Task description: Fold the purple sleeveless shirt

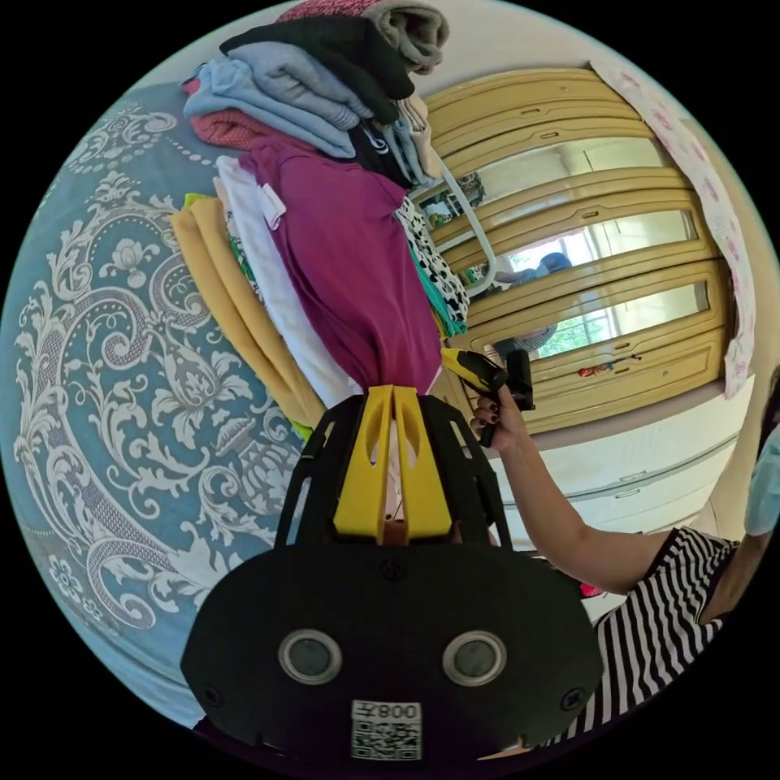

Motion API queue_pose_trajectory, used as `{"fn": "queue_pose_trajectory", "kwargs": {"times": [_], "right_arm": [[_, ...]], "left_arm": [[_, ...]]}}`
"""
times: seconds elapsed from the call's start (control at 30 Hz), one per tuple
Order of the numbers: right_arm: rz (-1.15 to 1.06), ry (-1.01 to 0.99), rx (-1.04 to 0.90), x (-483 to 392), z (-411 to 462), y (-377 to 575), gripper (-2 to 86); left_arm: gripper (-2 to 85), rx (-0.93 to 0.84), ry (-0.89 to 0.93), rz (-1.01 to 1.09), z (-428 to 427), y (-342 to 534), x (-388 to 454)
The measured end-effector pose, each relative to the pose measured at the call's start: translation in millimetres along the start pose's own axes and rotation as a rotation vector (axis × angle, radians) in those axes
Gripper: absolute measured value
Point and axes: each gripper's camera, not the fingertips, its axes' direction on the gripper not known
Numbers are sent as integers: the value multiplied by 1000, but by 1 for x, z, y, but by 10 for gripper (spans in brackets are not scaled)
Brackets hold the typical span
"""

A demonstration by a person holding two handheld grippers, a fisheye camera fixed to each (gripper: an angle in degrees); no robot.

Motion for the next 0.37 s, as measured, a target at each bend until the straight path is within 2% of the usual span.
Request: {"fn": "queue_pose_trajectory", "kwargs": {"times": [0.1,0.17,0.37], "right_arm": [[-87,188,101,-36,-25,1,21],[-166,397,177,-72,-35,-4,51],[-285,704,147,-140,-6,-37,81]], "left_arm": [[7,12,39,67,-15,4,5],[11,8,61,109,-24,7,8],[20,-54,95,164,-23,14,20]]}}
